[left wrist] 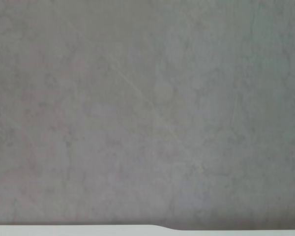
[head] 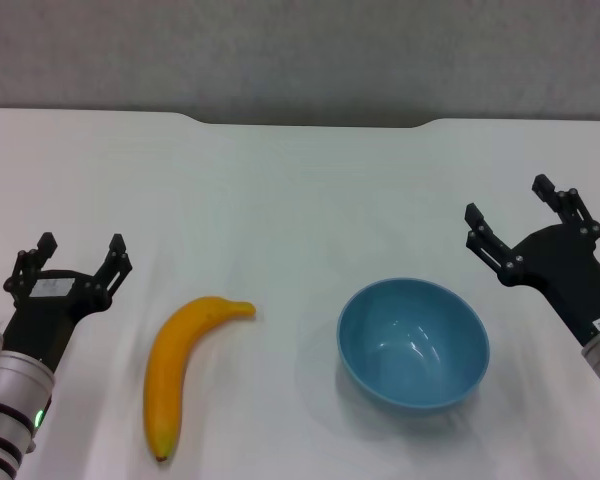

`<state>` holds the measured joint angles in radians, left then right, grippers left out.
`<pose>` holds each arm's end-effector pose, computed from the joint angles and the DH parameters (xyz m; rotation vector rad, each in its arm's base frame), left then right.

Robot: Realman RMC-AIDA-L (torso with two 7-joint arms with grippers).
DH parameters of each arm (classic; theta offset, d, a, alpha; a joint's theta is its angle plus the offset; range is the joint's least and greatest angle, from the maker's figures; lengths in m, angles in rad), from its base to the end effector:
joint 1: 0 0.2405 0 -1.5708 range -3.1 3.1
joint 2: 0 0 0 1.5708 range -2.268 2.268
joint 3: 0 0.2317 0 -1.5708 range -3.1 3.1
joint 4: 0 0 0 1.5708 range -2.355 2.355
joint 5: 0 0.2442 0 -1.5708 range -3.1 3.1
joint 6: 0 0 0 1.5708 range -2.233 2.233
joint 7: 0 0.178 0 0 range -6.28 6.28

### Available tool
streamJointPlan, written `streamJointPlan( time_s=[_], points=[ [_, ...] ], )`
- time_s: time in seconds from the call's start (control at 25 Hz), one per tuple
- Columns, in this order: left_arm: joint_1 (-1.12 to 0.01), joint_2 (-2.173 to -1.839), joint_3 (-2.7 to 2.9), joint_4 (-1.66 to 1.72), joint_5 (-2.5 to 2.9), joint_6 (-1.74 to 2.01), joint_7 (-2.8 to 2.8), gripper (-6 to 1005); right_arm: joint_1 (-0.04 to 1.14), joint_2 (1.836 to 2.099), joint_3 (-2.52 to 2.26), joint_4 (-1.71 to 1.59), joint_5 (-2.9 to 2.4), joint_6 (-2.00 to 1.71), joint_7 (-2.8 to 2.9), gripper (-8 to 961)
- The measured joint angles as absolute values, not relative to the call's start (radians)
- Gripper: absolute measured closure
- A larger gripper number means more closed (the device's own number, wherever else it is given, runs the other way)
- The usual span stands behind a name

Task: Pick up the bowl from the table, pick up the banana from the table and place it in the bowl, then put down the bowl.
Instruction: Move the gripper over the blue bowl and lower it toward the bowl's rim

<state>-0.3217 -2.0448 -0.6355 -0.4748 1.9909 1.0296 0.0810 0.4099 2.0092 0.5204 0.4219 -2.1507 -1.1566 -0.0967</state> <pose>-0.3121 0.3529 -0.0647 -1.5936 -0.6681 -0.6512 0.2676 0.3595 -0.0689 -1.8159 0.3165 0.7141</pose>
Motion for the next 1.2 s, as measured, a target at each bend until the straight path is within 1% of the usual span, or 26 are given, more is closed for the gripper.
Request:
streamJointPlan(
  time_s=[0.64,0.8,0.92,1.0,1.04,1.08,1.12,1.16,1.2],
  points=[
    [-0.318,-2.046,-0.635,-0.480,1.991,1.029,0.081,108,0.408,2.011,0.519,0.422,-2.151,-1.160,-0.096,83],
    [-0.317,-2.036,-0.633,-0.511,1.991,1.000,0.074,108,0.407,2.010,0.517,0.444,-2.151,-1.149,-0.095,87],
    [-0.300,-2.019,-0.646,-0.570,2.008,0.963,0.078,109,0.400,2.003,0.521,0.476,-2.155,-1.121,-0.098,90],
    [-0.281,-1.997,-0.668,-0.630,2.032,0.931,0.078,109,0.400,1.987,0.542,0.524,-2.173,-1.070,-0.100,92],
    [-0.267,-1.972,-0.691,-0.697,2.049,0.883,0.077,108,0.395,1.960,0.573,0.597,-2.194,-1.004,-0.104,94],
    [-0.261,-1.956,-0.705,-0.737,2.056,0.846,0.078,108,0.387,1.940,0.596,0.649,-2.208,-0.953,-0.109,95],
    [-0.255,-1.937,-0.723,-0.785,2.062,0.787,0.078,108,0.387,1.940,0.596,0.649,-2.208,-0.953,-0.109,96],
    [-0.254,-1.922,-0.742,-0.823,2.064,0.728,0.082,108,0.372,1.920,0.627,0.713,-2.218,-0.890,-0.127,97],
    [-0.252,-1.911,-0.759,-0.856,2.066,0.681,0.088,108,0.360,1.908,0.651,0.756,-2.225,-0.839,-0.147,98]
  ],
)
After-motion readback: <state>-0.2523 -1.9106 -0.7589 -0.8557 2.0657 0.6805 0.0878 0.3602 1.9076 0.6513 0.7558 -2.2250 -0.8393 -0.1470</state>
